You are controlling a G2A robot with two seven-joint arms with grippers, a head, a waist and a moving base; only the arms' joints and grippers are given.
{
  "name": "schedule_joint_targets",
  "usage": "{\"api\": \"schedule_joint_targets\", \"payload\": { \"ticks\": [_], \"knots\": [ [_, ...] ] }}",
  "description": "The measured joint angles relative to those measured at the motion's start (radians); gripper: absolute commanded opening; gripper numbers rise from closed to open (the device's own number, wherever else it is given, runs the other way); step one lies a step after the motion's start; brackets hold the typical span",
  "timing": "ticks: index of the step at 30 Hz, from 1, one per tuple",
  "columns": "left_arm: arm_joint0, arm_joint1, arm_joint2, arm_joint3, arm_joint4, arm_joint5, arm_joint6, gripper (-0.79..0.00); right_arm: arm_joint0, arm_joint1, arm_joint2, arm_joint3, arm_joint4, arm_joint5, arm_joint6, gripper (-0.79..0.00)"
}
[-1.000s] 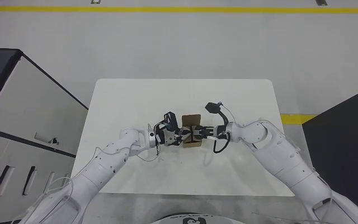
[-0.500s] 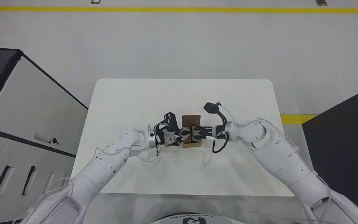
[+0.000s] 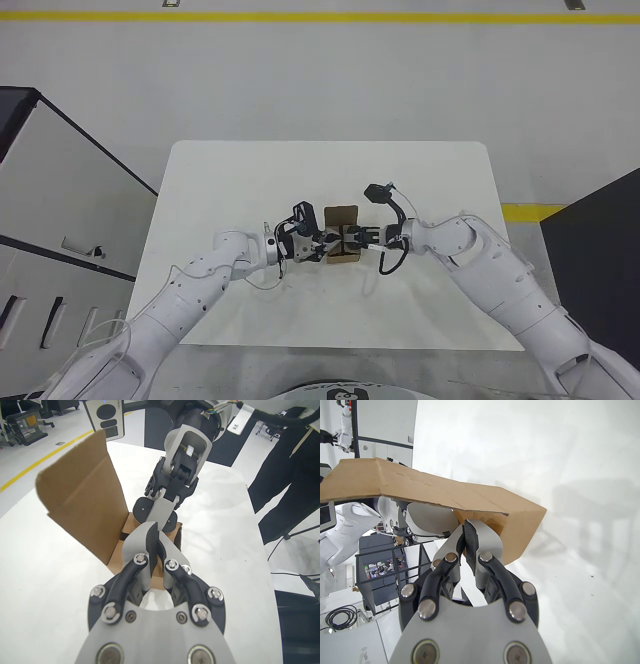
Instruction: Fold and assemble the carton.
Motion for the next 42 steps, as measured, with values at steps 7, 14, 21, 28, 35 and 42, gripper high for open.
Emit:
{"api": "schedule_joint_targets", "payload": {
  "ticks": [7,14,21,28,35,42],
  "knots": [
    [0.003,0.001,-0.016,-0.010,0.004,-0.001,0.003,-0.785,0.000,-0.002,0.009,0.003,0.005,-0.001,0.000,-0.785],
    [0.015,0.004,-0.027,-0.027,0.011,-0.004,0.003,-0.785,-0.014,0.001,0.028,-0.013,0.006,-0.007,-0.004,-0.785],
    [0.018,0.000,-0.025,-0.017,0.011,-0.010,-0.009,-0.785,-0.010,-0.005,0.015,0.004,-0.003,0.000,0.004,-0.785],
    [0.019,0.000,-0.034,-0.028,0.016,-0.010,-0.002,-0.785,-0.013,-0.005,0.033,-0.004,0.006,-0.009,-0.005,-0.785],
    [0.023,-0.003,-0.032,-0.015,0.018,-0.019,-0.008,-0.785,-0.022,-0.005,0.033,-0.003,-0.002,0.002,0.007,-0.785],
    [0.022,-0.005,-0.037,-0.020,0.016,-0.017,-0.011,-0.785,-0.016,-0.009,0.032,0.001,-0.001,0.004,0.008,-0.785]
  ]
}}
